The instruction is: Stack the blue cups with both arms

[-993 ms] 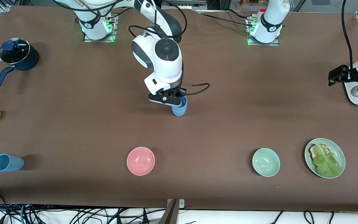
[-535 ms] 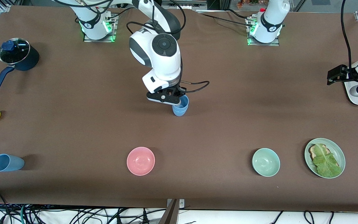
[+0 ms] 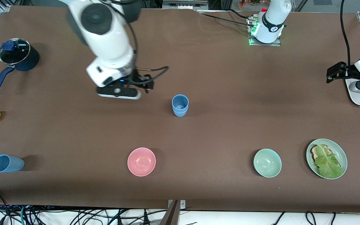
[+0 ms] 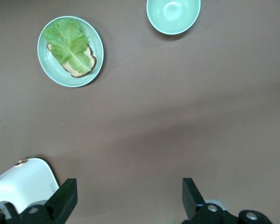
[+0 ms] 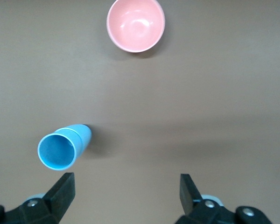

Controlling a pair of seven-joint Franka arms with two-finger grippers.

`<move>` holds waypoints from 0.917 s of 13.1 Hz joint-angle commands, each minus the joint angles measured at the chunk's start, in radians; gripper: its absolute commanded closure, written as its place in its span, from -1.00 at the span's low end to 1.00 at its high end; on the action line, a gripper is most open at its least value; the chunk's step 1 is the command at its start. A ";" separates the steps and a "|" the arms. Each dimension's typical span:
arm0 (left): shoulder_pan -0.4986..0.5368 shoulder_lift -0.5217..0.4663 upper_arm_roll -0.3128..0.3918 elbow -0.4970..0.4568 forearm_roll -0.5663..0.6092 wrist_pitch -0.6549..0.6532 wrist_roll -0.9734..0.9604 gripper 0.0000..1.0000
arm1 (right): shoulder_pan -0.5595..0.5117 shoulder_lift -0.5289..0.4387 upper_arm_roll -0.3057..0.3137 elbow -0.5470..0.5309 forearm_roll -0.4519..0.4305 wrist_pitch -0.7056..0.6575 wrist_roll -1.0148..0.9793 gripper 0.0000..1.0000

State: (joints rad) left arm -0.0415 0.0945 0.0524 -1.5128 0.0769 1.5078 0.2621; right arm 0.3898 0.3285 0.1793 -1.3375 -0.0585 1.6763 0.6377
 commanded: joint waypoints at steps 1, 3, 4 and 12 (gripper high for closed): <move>0.015 -0.039 -0.013 -0.050 -0.068 0.043 -0.020 -0.99 | -0.127 -0.130 0.008 -0.087 0.048 -0.062 -0.166 -1.00; 0.014 -0.038 -0.031 -0.047 -0.069 0.042 -0.113 -0.99 | -0.221 -0.183 0.008 -0.089 0.049 -0.134 -0.266 -1.00; 0.014 -0.038 -0.039 -0.046 -0.069 0.042 -0.130 -0.99 | -0.268 -0.203 0.006 -0.089 0.057 -0.164 -0.314 -1.00; 0.015 -0.035 -0.034 -0.040 -0.114 0.031 -0.129 -0.99 | -0.371 -0.229 -0.156 -0.084 0.097 -0.236 -0.474 -1.00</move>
State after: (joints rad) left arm -0.0354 0.0849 0.0201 -1.5245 -0.0126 1.5320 0.1285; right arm 0.0014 0.1249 0.0503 -1.3947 0.0237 1.4426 0.1758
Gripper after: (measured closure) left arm 0.000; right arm 0.000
